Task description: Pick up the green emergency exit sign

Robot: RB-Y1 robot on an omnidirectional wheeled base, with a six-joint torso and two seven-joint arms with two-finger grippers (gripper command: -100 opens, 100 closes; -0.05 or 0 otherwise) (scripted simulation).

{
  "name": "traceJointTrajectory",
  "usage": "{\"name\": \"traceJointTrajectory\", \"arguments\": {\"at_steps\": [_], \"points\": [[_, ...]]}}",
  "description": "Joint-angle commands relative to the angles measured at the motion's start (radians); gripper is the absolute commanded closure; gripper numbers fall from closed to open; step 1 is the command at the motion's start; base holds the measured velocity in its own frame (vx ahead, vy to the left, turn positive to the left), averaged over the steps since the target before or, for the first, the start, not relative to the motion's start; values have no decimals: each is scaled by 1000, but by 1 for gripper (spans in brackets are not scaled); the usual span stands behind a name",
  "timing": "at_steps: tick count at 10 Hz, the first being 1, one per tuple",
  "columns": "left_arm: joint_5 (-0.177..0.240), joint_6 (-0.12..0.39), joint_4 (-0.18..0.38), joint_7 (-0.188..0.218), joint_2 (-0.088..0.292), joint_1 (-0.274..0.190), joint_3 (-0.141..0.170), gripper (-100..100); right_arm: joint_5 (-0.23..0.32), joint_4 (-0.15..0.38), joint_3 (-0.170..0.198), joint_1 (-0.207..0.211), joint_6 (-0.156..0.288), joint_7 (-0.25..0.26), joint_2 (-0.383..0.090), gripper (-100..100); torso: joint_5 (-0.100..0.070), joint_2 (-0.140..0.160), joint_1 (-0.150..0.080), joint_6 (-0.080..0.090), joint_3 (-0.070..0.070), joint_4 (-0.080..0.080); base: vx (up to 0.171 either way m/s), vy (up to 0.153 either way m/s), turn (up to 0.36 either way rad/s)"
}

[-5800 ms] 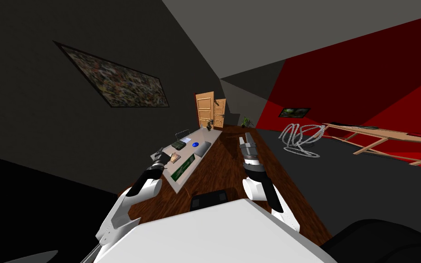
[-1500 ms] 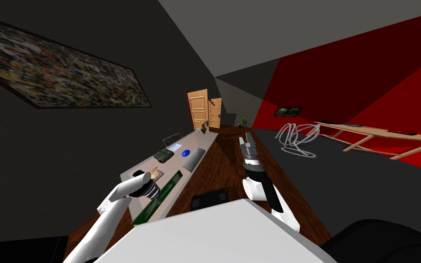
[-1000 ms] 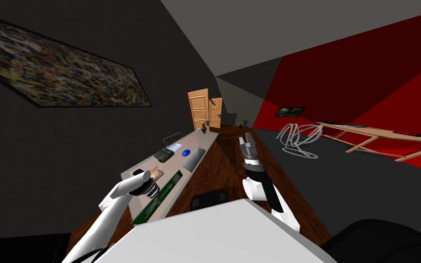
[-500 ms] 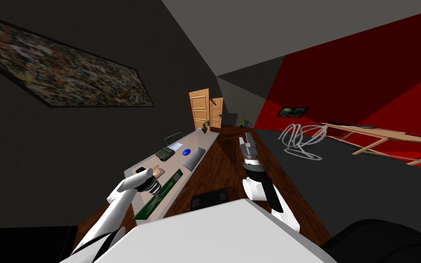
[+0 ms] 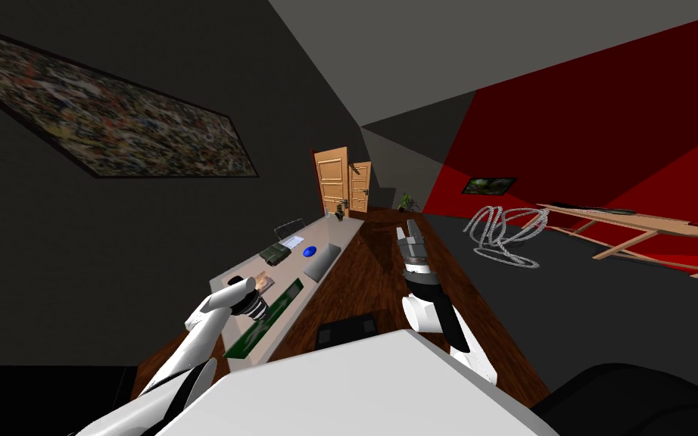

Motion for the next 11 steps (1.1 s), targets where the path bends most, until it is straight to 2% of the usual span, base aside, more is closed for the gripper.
{"name": "traceJointTrajectory", "arguments": {"at_steps": [1,2,3,4,5,7,8,11], "points": [[-14,-22,50,-21,0,-35,7,-100,0,0,0,0,0,0,0,0,0,0,0,0,0,0,-11,-17,42],[-14,-22,63,-21,0,-35,7,-100,0,0,0,0,0,0,0,0,0,0,0,0,0,0,-11,-15,18],[-26,-41,100,-40,0,-65,14,-100,0,0,0,0,0,0,0,0,0,0,0,0,0,0,-14,-16,40],[-26,-41,113,-40,0,-65,14,-100,0,0,0,0,0,0,0,0,0,0,0,0,0,0,-12,-15,22],[-37,-59,156,-59,1,-95,21,-100,0,0,0,0,0,0,0,0,0,0,0,0,0,0,-19,-18,47],[-36,-57,154,-55,0,-92,19,-100,0,0,0,0,0,0,0,0,0,0,0,0,0,0,-9,-11,10],[-37,-58,157,-57,0,-93,20,100,0,0,0,0,0,0,0,0,0,0,0,0,0,0,0,0,0],[-36,-57,157,-56,-1,-92,20,100,0,0,0,0,0,0,0,0,0,-1,2,0,0,0,0,0,0]]}}
